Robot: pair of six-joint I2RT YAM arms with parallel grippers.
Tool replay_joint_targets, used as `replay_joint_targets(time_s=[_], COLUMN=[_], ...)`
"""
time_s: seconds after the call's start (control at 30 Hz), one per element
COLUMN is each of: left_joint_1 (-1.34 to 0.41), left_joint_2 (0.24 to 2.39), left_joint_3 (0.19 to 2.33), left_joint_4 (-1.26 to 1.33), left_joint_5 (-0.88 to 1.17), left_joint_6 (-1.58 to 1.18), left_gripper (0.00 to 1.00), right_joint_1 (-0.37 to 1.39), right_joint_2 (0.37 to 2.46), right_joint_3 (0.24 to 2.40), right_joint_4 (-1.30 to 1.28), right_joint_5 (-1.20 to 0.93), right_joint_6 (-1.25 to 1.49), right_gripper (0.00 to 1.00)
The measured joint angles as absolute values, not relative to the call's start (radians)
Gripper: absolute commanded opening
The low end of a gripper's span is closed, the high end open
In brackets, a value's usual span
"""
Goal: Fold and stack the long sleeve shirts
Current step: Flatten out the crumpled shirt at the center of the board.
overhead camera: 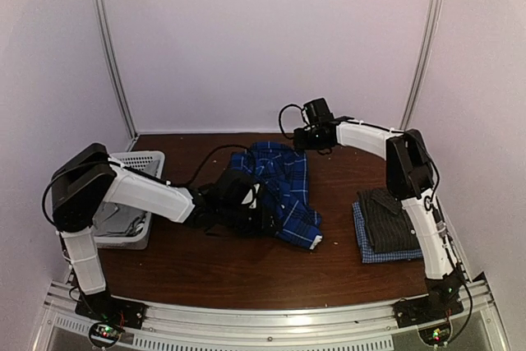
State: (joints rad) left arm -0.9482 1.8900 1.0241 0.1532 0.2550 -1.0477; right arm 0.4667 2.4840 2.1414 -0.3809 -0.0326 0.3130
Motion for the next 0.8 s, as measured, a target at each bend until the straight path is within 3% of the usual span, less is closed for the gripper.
replay_joint_targets(time_s=[0.17,0.47,0.8], left_joint_1=[-0.999,-1.000,-0.842], left_joint_2=[1.774,1.376,1.570], left_joint_3=[0.968,0.826,1.011], left_joint_4=[0.131,0.004,-0.170], left_joint_5=[0.231,0.096,0.048], left_joint_6=[-1.039,-1.012,-0.857], left_gripper=[0.52,0.55,0.59], right_joint_1=[0.480,0.630,0.757], right_joint_2=[2.359,1.904,1.787], right_joint_3=[2.015,1.507,1.170], right_joint_4=[-0.401,-0.335,-0.235], right_joint_5=[-0.033,-0.036,-0.022], right_joint_6=[0.305,0.348,0.462], right_gripper=[0.79,0.80,0.81])
